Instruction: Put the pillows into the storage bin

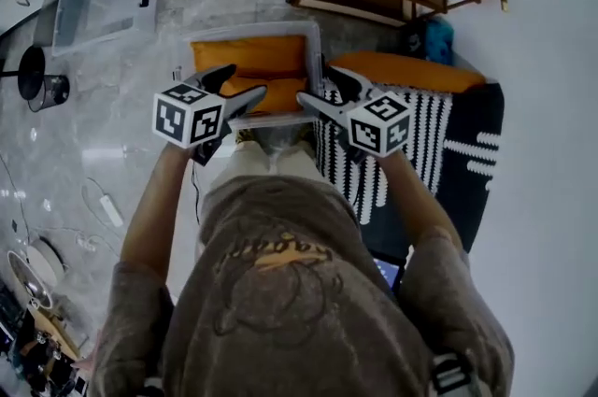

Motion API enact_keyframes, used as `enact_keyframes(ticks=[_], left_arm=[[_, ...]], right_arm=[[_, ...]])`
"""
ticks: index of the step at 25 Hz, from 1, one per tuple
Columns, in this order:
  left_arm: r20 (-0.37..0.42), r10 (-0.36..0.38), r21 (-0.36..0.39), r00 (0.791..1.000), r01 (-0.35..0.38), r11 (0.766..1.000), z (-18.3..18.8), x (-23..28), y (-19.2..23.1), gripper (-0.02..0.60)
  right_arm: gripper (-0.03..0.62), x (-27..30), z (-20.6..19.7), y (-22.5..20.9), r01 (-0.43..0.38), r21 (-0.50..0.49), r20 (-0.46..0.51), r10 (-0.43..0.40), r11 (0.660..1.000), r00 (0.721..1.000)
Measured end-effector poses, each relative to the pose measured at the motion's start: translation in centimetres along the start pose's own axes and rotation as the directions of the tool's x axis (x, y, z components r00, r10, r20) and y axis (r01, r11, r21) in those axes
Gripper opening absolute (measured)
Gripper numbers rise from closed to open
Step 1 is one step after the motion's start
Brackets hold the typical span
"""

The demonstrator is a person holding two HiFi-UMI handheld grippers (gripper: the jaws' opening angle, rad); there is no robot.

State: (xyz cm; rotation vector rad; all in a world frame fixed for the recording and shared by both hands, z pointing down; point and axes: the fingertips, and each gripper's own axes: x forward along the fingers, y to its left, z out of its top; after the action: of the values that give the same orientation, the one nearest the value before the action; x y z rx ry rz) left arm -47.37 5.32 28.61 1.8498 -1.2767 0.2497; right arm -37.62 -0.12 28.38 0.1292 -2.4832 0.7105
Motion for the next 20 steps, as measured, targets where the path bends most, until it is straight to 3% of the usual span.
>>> enact_keyframes(ticks=[6,15,18,20], left_arm=[[0.076,-0.078,0.169,0.994,0.064,0.984,5.2,-2.8,-8.8,0.333],[0.176,-0.172,0.255,0.969,0.123,0.959,8.1,-5.4,-15.1,0.333],[0.225,-0.201,0.311,0.954,0.125,0.942,9.7,-5.9,-16.2,0.331],[0.259,-0.208,0.330,0.943,0.116,0.937,10.5,-6.0,-17.1,0.297]], right_arm=[[0.343,-5.3,5.6,4.5,-0.045,-0.098,0.067,0.051,0.994,0.996],[0.333,-11.7,9.0,7.2,0.028,-0.223,0.182,0.013,0.975,0.983],[0.260,-12.9,9.5,7.3,0.058,-0.258,0.218,-0.001,0.964,0.976],[0.206,-13.6,9.8,7.5,0.094,-0.302,0.232,-0.023,0.949,0.972]])
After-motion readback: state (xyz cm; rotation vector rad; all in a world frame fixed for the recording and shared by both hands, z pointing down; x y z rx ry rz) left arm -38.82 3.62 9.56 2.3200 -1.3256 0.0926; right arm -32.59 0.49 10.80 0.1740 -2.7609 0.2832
